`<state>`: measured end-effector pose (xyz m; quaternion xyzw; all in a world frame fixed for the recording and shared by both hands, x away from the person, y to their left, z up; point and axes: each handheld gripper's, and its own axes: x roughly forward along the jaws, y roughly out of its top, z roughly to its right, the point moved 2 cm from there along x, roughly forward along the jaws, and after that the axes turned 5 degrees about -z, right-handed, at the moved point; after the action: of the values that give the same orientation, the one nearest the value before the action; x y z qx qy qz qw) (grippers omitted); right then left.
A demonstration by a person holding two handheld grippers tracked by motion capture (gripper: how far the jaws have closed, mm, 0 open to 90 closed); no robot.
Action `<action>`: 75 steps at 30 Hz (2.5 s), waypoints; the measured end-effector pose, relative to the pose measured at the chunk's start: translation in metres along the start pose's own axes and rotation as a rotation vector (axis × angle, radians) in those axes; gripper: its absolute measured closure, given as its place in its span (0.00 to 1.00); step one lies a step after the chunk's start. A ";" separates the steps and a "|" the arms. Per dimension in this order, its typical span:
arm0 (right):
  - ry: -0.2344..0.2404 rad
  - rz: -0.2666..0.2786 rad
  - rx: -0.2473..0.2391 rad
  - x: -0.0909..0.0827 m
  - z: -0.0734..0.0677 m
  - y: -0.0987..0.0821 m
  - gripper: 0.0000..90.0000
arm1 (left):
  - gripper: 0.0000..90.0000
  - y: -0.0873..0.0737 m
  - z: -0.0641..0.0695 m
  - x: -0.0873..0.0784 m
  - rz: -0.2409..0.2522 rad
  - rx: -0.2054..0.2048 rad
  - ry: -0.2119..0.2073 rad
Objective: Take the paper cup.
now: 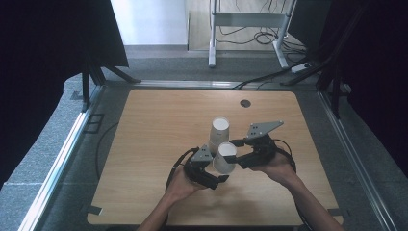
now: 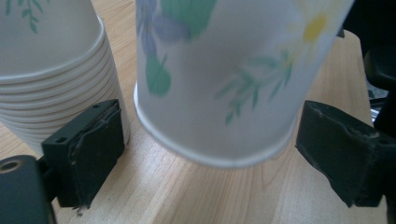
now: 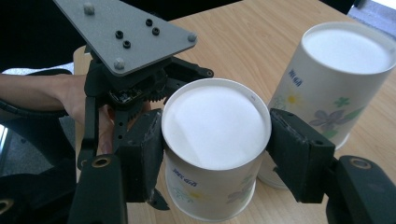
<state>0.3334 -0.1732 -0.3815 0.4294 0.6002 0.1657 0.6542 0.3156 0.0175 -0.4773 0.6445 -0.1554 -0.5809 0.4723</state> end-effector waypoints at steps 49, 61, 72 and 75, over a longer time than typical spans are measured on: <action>-0.007 -0.034 -0.029 0.000 0.005 -0.012 0.22 | 0.39 0.010 -0.009 -0.009 -0.210 0.165 0.084; -0.011 -0.140 -0.071 0.011 0.004 -0.017 0.16 | 0.38 0.021 -0.008 -0.012 -0.352 0.257 0.112; 0.013 -0.203 -0.076 0.028 0.007 -0.021 0.17 | 0.41 0.027 -0.004 -0.009 -0.421 0.320 0.102; 0.017 -0.210 -0.075 0.030 0.007 -0.021 0.18 | 0.41 0.028 -0.003 -0.007 -0.438 0.337 0.103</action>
<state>0.3400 -0.1660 -0.4178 0.3378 0.6407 0.1223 0.6786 0.3258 0.0097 -0.4508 0.7610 -0.0825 -0.6014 0.2288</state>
